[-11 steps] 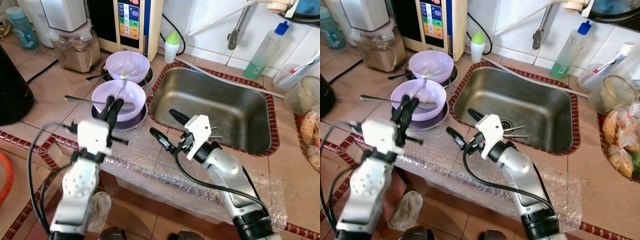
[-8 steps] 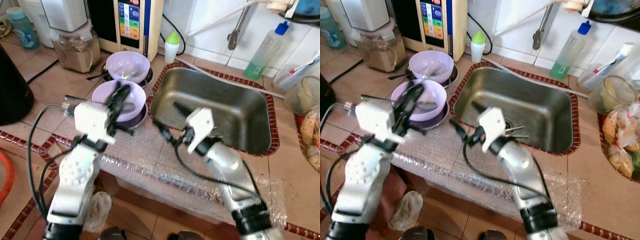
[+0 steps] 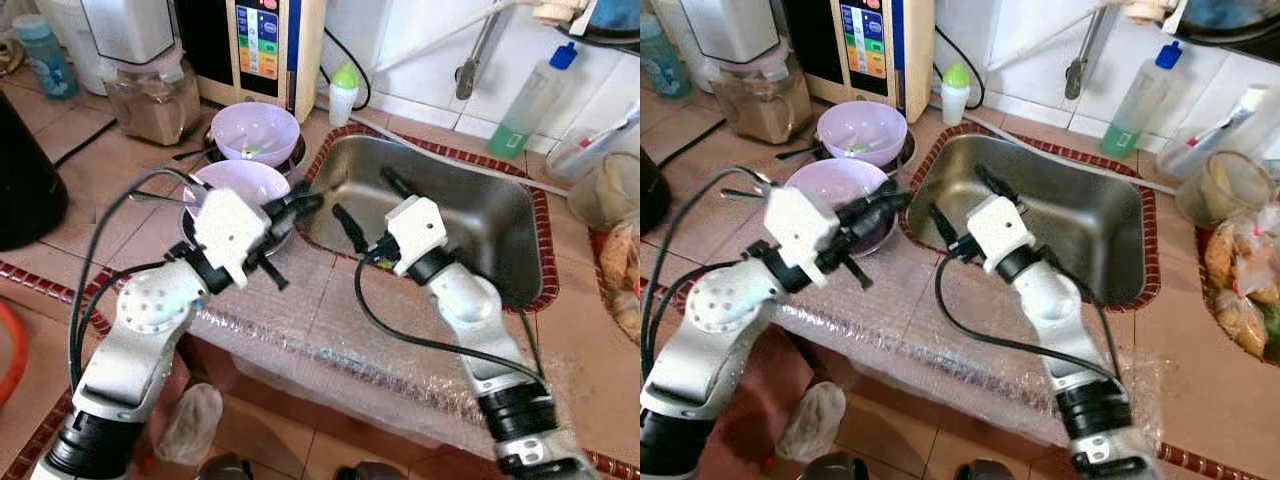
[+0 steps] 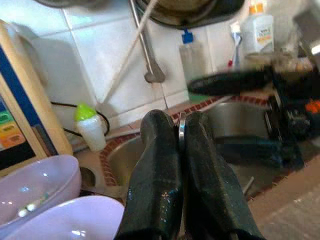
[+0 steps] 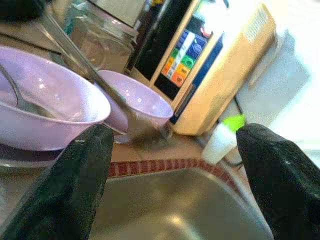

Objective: Kitchen organization

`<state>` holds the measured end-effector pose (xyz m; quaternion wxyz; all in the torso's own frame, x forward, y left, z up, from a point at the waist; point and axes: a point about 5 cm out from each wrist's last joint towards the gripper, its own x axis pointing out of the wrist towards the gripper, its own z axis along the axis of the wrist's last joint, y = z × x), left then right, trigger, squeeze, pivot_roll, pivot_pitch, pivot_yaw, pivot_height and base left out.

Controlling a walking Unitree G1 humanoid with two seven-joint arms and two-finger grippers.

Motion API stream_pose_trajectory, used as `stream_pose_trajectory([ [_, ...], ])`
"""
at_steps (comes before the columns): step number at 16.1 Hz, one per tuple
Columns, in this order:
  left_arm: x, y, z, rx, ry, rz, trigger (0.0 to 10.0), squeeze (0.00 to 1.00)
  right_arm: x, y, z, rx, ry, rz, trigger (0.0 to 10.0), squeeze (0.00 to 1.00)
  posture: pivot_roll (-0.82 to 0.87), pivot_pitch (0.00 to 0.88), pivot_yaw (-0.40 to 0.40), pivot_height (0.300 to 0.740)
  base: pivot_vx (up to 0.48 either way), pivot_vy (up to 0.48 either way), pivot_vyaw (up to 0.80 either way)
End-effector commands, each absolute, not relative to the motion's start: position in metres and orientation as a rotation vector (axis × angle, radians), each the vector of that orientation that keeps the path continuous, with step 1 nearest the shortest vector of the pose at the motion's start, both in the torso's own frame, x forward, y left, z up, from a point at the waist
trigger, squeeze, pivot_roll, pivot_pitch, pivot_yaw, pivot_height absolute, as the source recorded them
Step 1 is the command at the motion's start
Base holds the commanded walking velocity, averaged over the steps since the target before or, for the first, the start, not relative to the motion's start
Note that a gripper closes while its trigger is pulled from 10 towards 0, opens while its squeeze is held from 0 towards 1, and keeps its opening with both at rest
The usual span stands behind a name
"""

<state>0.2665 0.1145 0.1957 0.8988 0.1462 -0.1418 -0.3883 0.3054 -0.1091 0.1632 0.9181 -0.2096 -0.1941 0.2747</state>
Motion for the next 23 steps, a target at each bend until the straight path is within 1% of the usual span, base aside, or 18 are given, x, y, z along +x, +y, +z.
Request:
stream_pose_trajectory([
  [1,0.265,0.109,0.193,0.318,-0.275,-0.843,0.0,0.00,0.305,-0.107,0.162,-0.466,-0.409,0.586,10.0,0.00,0.05,0.037,-0.050,0.740,0.000,0.000,0.00],
  [4,0.266,0.102,0.194,0.323,-0.268,-0.880,0.0,0.00,0.302,-0.096,0.153,-0.470,-0.390,0.714,10.0,0.00,0.05,0.035,-0.048,0.740,0.000,0.000,0.00],
  [5,0.265,0.100,0.194,0.323,-0.270,-0.890,0.0,0.00,0.300,-0.094,0.150,-0.504,-0.388,0.748,10.0,0.00,0.05,0.035,-0.048,0.740,0.000,0.000,0.00],
  [6,0.264,0.098,0.194,0.320,-0.271,-0.899,0.0,0.00,0.300,-0.092,0.148,-0.513,-0.389,0.759,7.5,0.00,0.06,0.038,-0.045,0.740,0.000,0.000,0.00],
  [7,0.264,0.097,0.194,0.320,-0.271,-0.903,0.0,0.00,0.301,-0.092,0.148,-0.515,-0.393,0.753,2.7,0.00,0.06,0.038,-0.045,0.740,0.000,0.000,0.00],
  [8,0.263,0.096,0.194,0.319,-0.268,-0.911,0.0,0.00,0.302,-0.092,0.148,-0.517,-0.399,0.743,0.0,0.00,0.06,0.038,-0.045,0.740,0.000,0.000,0.00],
  [12,0.261,0.095,0.188,0.332,-0.252,-0.915,0.0,0.00,0.303,-0.091,0.145,-0.523,-0.393,0.738,0.0,0.00,0.07,0.049,-0.047,0.740,0.000,0.000,0.00],
  [18,0.260,0.096,0.185,0.336,-0.238,-0.919,0.0,0.00,0.305,-0.099,0.140,-0.531,-0.372,0.716,0.0,0.00,0.07,0.053,-0.040,0.740,0.000,0.000,0.00],
  [23,0.261,0.094,0.185,0.339,-0.239,-0.931,0.0,0.00,0.309,-0.104,0.139,-0.545,-0.369,0.660,0.0,0.00,0.06,0.049,-0.027,0.740,0.000,0.000,0.00],
])
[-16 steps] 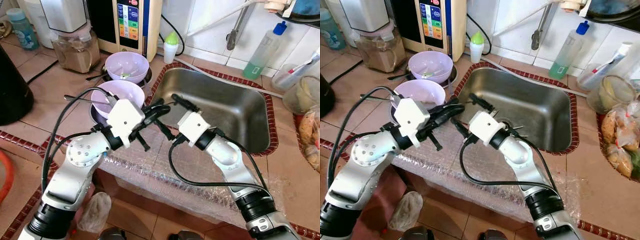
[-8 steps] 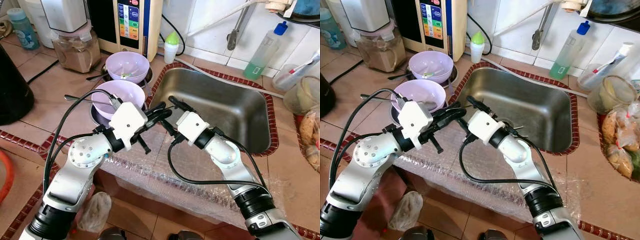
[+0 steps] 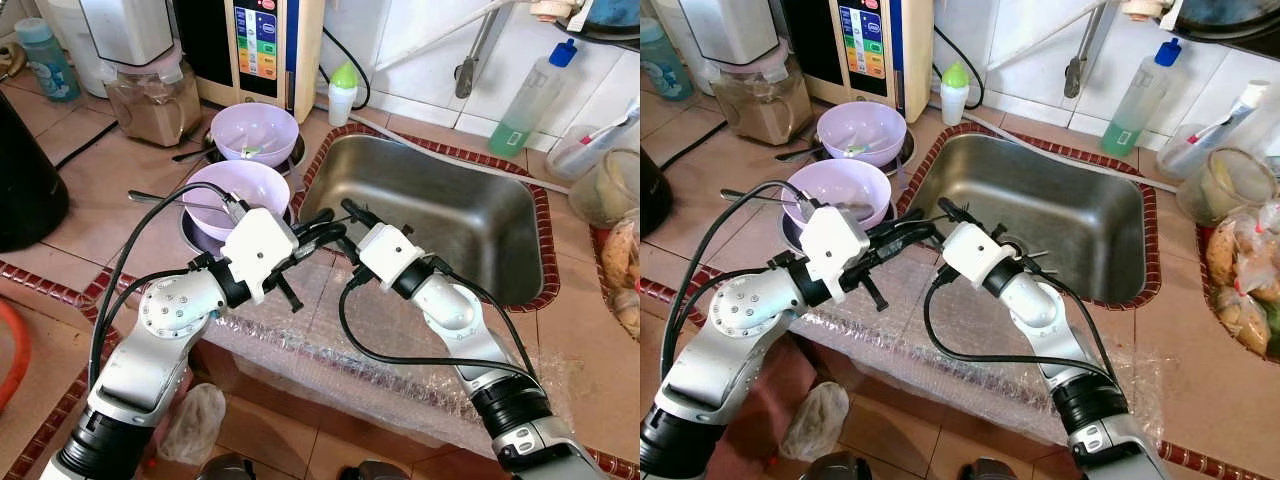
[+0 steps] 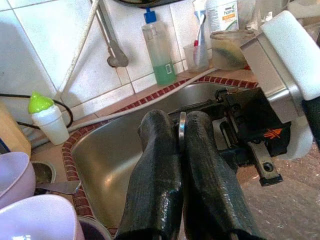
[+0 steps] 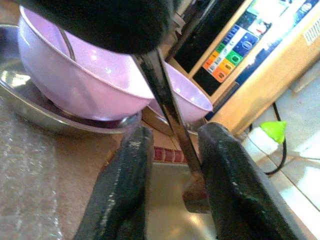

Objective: Kitchen organization

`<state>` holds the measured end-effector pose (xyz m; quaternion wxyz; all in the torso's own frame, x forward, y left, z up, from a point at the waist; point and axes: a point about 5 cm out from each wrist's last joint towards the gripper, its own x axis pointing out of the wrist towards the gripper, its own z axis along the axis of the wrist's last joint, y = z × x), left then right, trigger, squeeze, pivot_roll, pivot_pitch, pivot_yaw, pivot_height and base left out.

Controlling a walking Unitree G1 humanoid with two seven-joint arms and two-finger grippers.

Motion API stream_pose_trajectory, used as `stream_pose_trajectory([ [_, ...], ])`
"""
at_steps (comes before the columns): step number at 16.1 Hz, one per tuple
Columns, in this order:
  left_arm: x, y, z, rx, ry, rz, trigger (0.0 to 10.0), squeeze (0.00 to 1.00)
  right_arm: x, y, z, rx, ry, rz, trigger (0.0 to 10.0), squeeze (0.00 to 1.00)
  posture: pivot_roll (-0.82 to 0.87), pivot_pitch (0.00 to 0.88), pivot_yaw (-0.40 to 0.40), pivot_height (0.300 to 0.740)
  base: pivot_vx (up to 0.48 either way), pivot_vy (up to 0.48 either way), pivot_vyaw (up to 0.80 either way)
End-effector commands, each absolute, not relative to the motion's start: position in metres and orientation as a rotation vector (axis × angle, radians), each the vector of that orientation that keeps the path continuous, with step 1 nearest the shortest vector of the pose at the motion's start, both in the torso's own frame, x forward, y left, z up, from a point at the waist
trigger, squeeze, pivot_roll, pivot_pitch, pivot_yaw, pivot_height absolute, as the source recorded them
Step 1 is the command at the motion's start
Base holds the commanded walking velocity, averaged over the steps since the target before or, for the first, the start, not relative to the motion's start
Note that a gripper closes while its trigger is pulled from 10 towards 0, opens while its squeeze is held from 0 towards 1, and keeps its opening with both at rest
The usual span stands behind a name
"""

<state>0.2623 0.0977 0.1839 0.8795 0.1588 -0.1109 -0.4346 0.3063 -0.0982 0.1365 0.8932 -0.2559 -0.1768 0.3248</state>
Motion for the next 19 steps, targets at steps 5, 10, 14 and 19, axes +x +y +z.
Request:
stream_pose_trajectory([
  [5,0.258,0.086,0.185,0.323,-0.252,-0.946,0.0,0.00,0.314,-0.115,0.138,-0.559,-0.361,0.608,0.0,0.00,0.06,0.044,-0.036,0.740,0.000,0.000,0.00],
  [10,0.253,0.079,0.175,0.301,-0.231,-0.958,0.0,0.00,0.317,-0.117,0.138,-0.572,-0.364,0.612,0.0,0.00,0.06,0.046,-0.044,0.740,0.000,0.000,0.00],
  [14,0.256,0.073,0.175,0.303,-0.234,-0.970,5.0,1.00,0.314,-0.118,0.140,-0.663,-0.400,0.720,0.0,0.00,0.05,0.044,-0.043,0.740,0.000,0.000,0.00],
  [19,0.256,0.074,0.171,0.303,-0.214,-0.989,10.0,1.00,0.327,-0.130,0.144,-0.731,-0.407,0.721,0.0,0.00,0.05,0.027,-0.033,0.740,0.000,0.000,0.00],
])
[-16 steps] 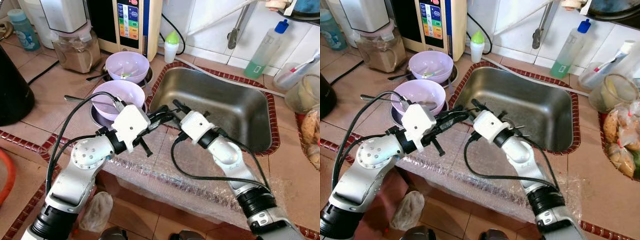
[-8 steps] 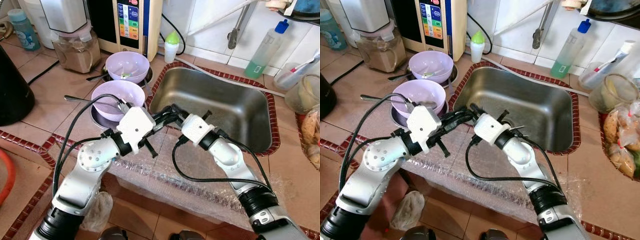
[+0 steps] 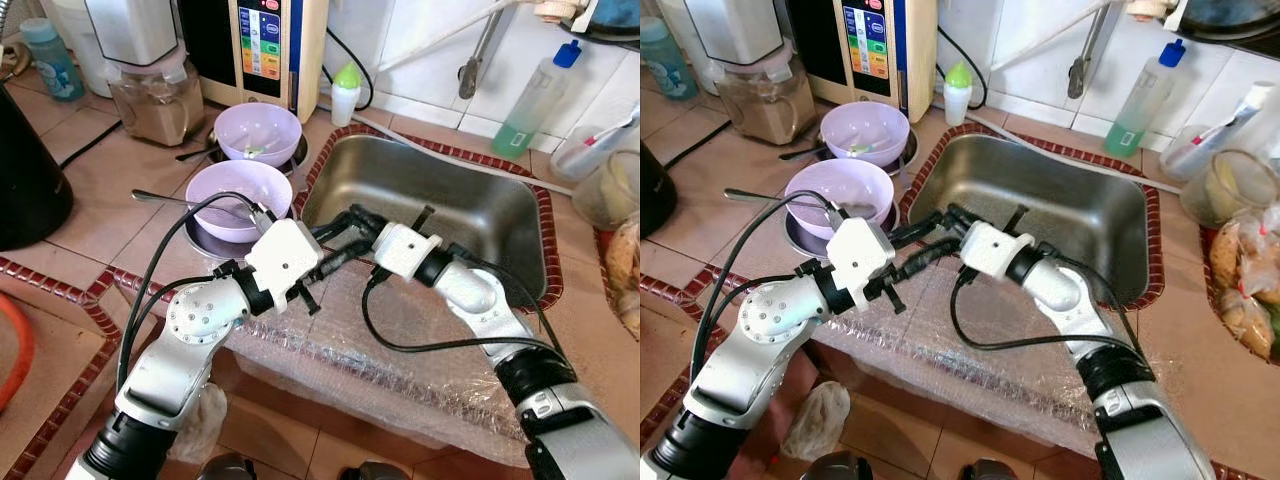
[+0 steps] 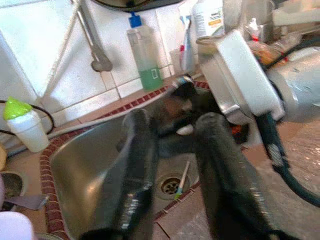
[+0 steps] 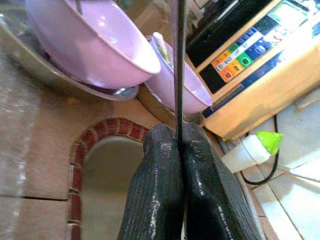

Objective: Kitchen organization

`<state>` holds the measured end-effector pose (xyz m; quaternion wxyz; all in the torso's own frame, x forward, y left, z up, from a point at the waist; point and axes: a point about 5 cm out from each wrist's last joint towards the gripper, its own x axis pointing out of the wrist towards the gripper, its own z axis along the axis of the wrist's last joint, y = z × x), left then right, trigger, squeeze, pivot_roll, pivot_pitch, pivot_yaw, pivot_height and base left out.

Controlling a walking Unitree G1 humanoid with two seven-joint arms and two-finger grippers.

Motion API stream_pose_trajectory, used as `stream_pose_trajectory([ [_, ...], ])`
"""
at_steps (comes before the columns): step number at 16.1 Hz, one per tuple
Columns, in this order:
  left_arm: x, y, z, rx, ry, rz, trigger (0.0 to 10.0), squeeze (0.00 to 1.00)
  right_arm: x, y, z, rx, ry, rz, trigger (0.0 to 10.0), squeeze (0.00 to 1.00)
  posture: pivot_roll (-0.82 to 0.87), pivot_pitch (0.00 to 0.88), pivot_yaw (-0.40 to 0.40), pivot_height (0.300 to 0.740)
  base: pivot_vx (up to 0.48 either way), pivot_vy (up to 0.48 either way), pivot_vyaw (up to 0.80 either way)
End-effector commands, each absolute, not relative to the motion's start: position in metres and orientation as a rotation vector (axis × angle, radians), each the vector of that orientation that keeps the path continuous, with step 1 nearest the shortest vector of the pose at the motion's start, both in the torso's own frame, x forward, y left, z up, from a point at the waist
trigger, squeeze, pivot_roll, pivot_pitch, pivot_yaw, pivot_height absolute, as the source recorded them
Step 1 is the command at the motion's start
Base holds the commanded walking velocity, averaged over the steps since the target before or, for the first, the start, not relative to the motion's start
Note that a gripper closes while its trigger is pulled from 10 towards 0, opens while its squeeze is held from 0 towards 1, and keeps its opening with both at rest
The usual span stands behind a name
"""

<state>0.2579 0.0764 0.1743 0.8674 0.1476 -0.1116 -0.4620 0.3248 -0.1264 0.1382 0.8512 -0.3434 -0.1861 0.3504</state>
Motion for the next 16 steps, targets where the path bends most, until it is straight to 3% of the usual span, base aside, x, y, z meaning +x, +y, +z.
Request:
stream_pose_trajectory([
  [1,0.256,0.077,0.167,0.320,-0.208,-0.985,10.0,1.00,0.331,-0.134,0.142,-0.742,-0.388,0.724,0.0,0.00,0.05,0.027,-0.033,0.740,0.000,0.000,0.00],
  [5,0.260,0.089,0.154,0.413,-0.147,-0.964,10.0,1.00,0.351,-0.155,0.126,-0.621,-0.182,0.559,0.0,0.00,0.07,0.023,-0.023,0.740,0.000,0.000,0.00],
  [9,0.259,0.091,0.142,0.435,-0.111,-0.957,10.0,1.00,0.354,-0.156,0.101,-0.567,-0.019,0.484,0.2,0.00,0.07,0.016,-0.026,0.740,0.000,0.000,0.00],
  [10,0.259,0.091,0.142,0.436,-0.111,-0.957,10.0,1.00,0.353,-0.156,0.099,-0.549,-0.007,0.478,2.2,0.00,0.07,0.016,-0.026,0.740,0.000,0.000,0.00],
  [11,0.259,0.090,0.141,0.437,-0.112,-0.954,10.0,1.00,0.352,-0.155,0.089,-0.485,0.062,0.455,10.0,1.00,0.08,0.010,-0.028,0.740,0.000,0.000,0.00],
  [16,0.263,0.091,0.137,0.465,-0.117,-0.928,10.0,1.00,0.346,-0.155,0.076,-0.441,0.121,0.449,10.0,1.00,0.08,0.001,-0.036,0.740,0.000,0.000,0.00],
])
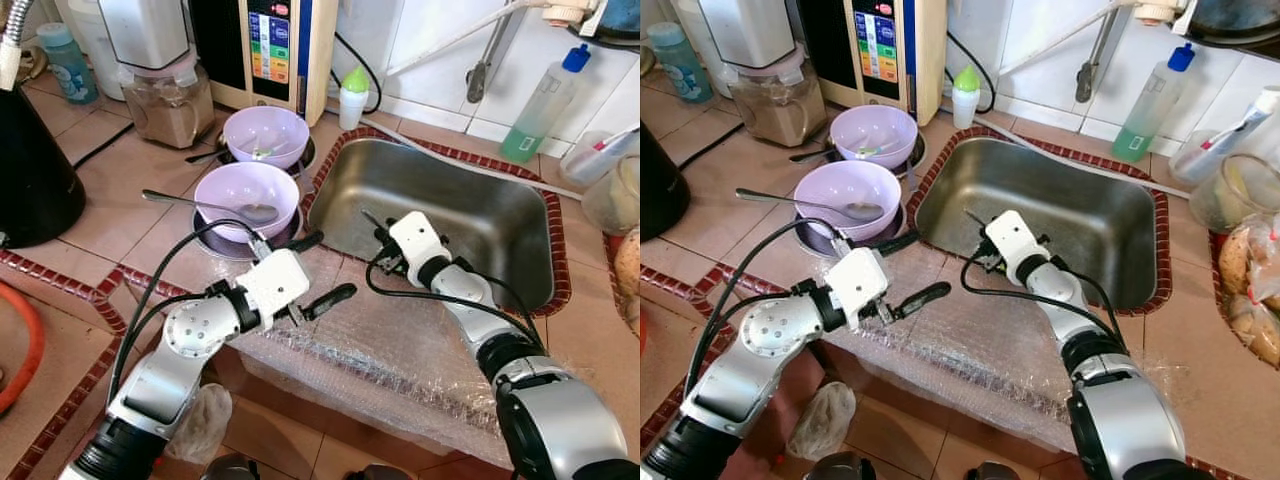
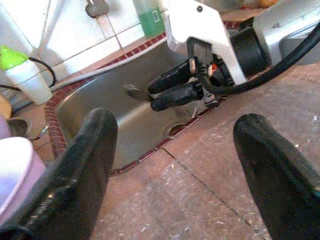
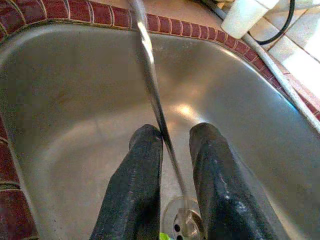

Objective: Kitchen organization

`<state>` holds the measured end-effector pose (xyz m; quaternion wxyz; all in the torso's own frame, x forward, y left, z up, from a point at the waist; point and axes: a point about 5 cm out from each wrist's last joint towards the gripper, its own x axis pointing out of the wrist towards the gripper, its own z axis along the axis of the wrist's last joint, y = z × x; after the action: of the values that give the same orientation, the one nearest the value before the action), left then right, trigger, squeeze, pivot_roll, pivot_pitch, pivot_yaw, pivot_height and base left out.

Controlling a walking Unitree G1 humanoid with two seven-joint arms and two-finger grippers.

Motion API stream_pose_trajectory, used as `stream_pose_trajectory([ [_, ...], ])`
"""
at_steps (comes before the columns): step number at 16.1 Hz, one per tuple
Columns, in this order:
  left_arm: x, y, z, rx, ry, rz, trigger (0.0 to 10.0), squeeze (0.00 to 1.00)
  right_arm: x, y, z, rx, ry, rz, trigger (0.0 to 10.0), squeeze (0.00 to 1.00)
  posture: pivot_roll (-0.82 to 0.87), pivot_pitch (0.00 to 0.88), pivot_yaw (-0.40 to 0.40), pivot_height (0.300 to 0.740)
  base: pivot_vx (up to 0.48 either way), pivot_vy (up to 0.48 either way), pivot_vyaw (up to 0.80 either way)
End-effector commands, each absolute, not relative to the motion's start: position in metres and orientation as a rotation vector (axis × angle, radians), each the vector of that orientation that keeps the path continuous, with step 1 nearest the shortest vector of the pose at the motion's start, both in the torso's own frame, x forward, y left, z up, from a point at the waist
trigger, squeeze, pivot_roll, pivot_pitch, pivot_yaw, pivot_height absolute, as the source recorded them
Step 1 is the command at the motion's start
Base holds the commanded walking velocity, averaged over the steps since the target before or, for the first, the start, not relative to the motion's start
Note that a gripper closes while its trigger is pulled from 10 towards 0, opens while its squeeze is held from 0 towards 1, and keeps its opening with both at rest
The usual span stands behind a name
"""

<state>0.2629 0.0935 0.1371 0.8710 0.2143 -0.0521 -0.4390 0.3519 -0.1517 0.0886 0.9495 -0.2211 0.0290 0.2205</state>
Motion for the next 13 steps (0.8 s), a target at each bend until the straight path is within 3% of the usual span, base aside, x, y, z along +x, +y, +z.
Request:
stream_pose_trajectory([
  [1,0.266,0.093,0.139,0.466,-0.121,-0.907,10.0,1.00,0.346,-0.155,0.076,-0.406,0.114,0.432,10.0,1.00,0.08,0.000,-0.039,0.740,0.000,0.000,0.00],
  [6,0.272,0.097,0.139,0.474,-0.140,-0.838,10.0,1.00,0.342,-0.150,0.080,-0.339,0.024,0.401,10.0,1.00,0.07,0.000,-0.042,0.740,0.000,0.000,0.00],
  [13,0.293,0.138,0.181,0.284,-0.388,-0.371,10.0,1.00,0.321,-0.131,0.098,-0.343,-0.204,0.395,10.0,1.00,0.05,0.013,-0.030,0.740,0.000,0.000,0.00],
])
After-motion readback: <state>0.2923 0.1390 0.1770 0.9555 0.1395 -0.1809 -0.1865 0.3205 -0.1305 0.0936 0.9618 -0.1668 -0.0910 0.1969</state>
